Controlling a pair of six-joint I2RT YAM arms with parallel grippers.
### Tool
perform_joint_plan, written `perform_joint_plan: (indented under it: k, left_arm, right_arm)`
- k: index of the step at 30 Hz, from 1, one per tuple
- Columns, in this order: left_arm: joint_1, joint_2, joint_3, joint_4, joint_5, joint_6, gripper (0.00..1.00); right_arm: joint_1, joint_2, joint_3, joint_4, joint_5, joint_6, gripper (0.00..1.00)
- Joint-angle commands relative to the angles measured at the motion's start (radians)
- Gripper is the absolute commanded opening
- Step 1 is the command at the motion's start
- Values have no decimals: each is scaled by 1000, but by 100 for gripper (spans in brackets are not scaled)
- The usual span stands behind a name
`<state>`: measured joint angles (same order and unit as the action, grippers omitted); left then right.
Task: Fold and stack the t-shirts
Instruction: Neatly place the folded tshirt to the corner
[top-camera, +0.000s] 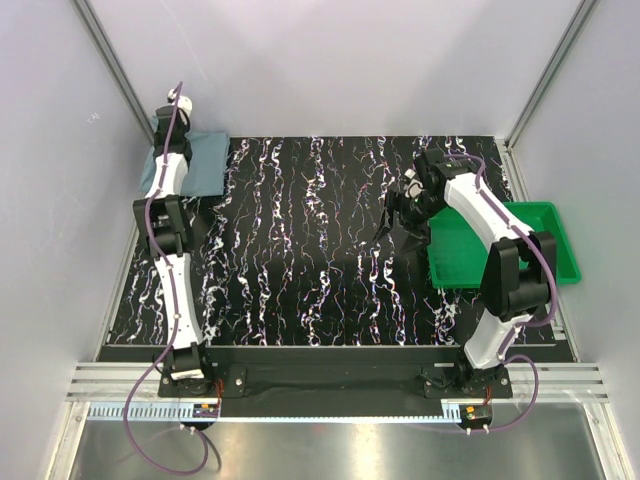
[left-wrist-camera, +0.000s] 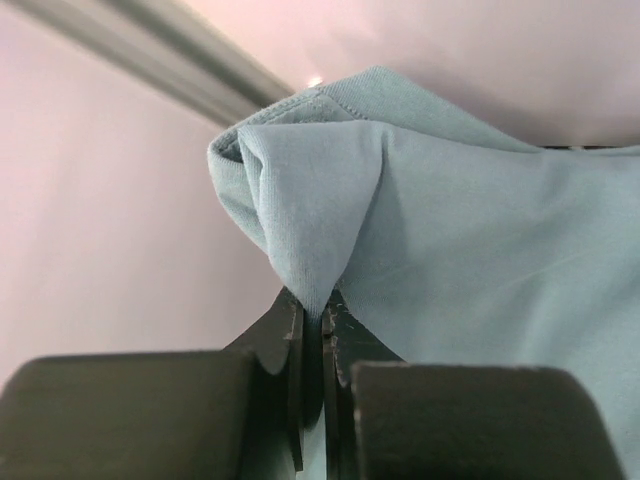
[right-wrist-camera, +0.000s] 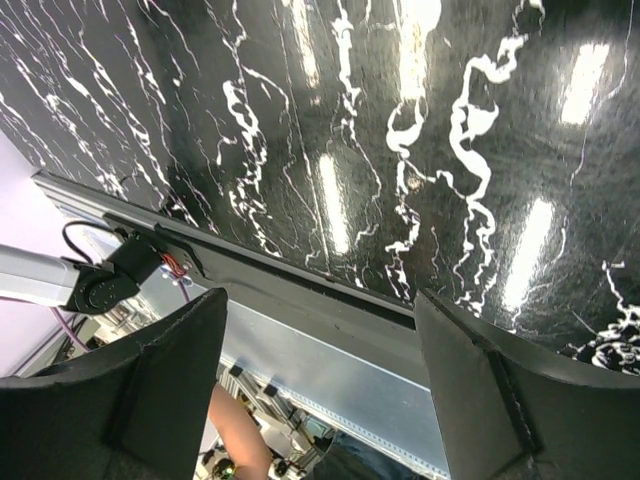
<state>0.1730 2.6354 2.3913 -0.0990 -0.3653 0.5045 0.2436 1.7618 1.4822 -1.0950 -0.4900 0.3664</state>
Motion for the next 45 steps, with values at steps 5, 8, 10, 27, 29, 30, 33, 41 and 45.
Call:
perform_joint_plan:
  k: [5,8,10,27,29,30,33,41,45]
  left_arm:
    - [14,34,71,94,16,-72,0]
    - [14,40,71,122,-4,-86,40]
    - [13,37,71,133,-53,-90,67]
    - [-167,-360,-387,79,-74,-227,84]
    - [-168,-391,-431,56,-14,-302,64]
    - [-162,-396,-440,14,14,-329,60]
    - [-112,-404,-460,-7,170,-450,58]
    - [-18,-186,-186,-80,471,-642,0]
    - [-3,-118,-140,-24,462,-713,0]
  right_arm:
    - [8,31,81,-2,-5,20,83]
    - [8,34,76,7,-9,32,83]
    - [8,33,69,14,-10,39,83]
    - [8,-24,4,101,-79,72,85]
    - [8,-44,-17,112,-82,74,86]
    - [8,-54,-25,115,-81,77,86]
    - [8,-97,-69,126,-84,85,86]
    - [6,-180,-175,150,-47,101,87]
    - [6,-194,-175,130,-25,95,87]
